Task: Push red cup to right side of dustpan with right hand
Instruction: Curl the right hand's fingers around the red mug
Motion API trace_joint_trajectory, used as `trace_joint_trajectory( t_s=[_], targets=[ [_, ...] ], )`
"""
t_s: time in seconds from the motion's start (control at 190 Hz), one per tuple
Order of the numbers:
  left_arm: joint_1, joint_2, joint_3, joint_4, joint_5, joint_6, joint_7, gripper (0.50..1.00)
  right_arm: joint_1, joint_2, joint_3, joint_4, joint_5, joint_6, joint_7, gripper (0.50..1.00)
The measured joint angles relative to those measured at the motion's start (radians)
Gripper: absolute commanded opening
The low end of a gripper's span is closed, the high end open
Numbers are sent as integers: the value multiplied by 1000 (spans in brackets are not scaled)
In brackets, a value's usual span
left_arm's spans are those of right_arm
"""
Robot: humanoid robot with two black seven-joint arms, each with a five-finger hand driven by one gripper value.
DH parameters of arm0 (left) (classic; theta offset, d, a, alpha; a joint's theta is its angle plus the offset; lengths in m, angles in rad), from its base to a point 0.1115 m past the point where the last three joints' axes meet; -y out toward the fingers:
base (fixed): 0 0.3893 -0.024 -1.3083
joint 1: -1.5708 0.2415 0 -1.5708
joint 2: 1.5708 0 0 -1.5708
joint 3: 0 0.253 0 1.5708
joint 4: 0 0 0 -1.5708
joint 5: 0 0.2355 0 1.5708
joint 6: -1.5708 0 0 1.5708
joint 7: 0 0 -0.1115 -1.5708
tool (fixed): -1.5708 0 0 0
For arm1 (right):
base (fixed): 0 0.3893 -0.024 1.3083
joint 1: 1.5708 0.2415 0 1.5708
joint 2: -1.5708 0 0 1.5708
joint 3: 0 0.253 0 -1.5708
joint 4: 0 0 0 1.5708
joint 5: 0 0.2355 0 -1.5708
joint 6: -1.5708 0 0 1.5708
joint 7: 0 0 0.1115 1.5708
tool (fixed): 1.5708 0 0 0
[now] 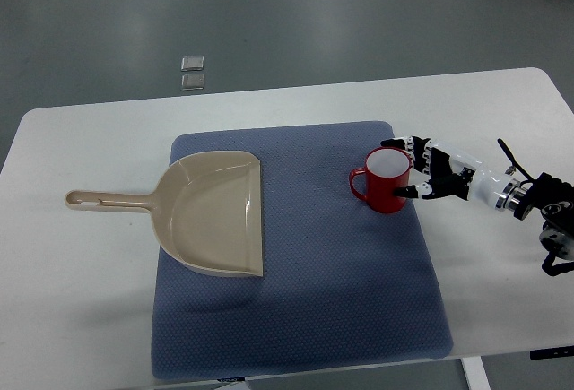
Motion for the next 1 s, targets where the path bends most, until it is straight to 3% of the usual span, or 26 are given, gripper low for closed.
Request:
trace_joint_trajectory(
  t_s=[0.998],
  targets=[
    [0,0,1,0,0,0,0,1000,7,63,-3,-1,56,-28,1,934]
  ],
)
